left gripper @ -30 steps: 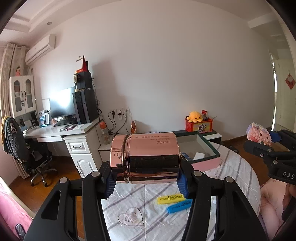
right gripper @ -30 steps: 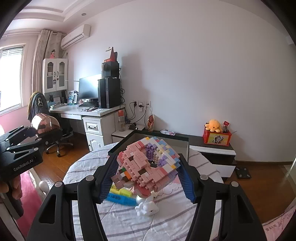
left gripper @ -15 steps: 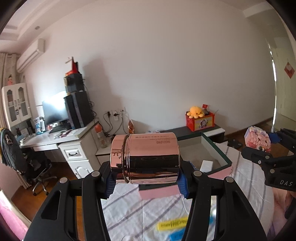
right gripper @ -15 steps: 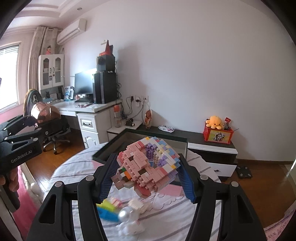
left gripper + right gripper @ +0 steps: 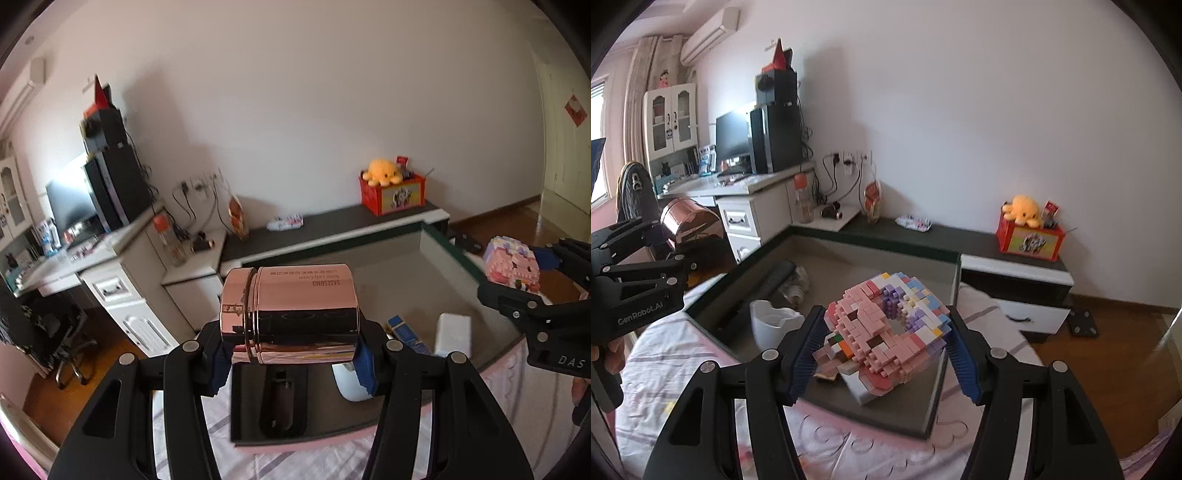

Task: Organize rigid objects
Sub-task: 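Carry the cylinder and block figure over the pink box and lower them, then open both tools to release the cylinder and block figure in the box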

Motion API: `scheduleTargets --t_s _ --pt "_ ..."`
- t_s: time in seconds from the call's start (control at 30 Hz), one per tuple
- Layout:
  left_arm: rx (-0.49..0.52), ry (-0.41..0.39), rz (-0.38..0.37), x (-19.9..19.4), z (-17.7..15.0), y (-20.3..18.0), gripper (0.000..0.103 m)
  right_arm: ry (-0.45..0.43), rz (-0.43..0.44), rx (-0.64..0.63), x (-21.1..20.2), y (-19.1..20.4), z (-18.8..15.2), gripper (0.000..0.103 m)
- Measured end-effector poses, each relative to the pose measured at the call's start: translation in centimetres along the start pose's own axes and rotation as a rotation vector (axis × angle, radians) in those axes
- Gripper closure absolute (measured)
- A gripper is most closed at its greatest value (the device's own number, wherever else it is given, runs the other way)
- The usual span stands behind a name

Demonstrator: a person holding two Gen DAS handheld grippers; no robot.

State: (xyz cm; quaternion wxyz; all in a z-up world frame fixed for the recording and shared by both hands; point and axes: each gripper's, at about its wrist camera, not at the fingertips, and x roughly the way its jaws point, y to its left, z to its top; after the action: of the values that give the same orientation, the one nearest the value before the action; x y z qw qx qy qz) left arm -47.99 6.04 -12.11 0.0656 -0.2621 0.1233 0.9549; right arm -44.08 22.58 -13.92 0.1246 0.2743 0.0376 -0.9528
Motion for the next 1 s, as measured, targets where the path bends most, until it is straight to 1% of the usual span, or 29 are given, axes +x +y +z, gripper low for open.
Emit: scheduleTargets --t_s 0.07,0.2,0.33,0.43,0.53,0.67,0.77,0.83,0.87,0.93,1.0 --pt "-0.002 0.030 -0.002 1.3 -0.7 0.0 0.049 0.030 0.013 -0.002 1.8 -0.2 -0.3 0.039" --pt "-0.018 0.075 -0.035 3.2 -1.9 0.1 0.049 0.087 0.053 -0.008 4.8 0.0 -1.1 0.039" --pt "-0.022 0.100 -0.030 4.2 -3.0 0.0 0.049 0.117 0.074 -0.047 5.7 1.1 -1.7 0.039" --pt "-0.026 0.110 -0.026 4.5 -3.6 0.1 0.049 0.128 0.085 -0.051 6.1 1.5 -2.0 0.039" --pt "-0.042 0.110 -0.039 4.4 -3.8 0.2 0.048 0.134 0.094 -0.049 6.5 1.6 -2.2 0.039" --pt "-0.028 0.114 -0.018 4.5 -4.1 -0.1 0.048 0.122 0.091 -0.051 6.4 1.8 -2.4 0.038" --pt "-0.037 0.105 -0.032 4.3 -4.0 0.0 0.048 0.107 0.104 -0.044 6.3 2.0 -2.3 0.038" --pt "-0.041 0.096 -0.035 4.1 -4.0 0.1 0.044 0.105 0.099 -0.051 6.3 2.2 -2.3 0.038" --pt "-0.042 0.091 -0.033 4.0 -4.0 0.1 0.040 0.104 0.102 -0.051 6.3 2.3 -2.3 0.038" --pt "-0.042 0.085 -0.025 3.9 -4.0 0.2 0.035 0.102 0.105 -0.047 6.3 2.3 -2.2 0.038" --pt "-0.046 0.083 -0.014 3.9 -4.0 0.3 0.025 0.100 0.104 -0.046 6.4 2.2 -2.3 0.038"
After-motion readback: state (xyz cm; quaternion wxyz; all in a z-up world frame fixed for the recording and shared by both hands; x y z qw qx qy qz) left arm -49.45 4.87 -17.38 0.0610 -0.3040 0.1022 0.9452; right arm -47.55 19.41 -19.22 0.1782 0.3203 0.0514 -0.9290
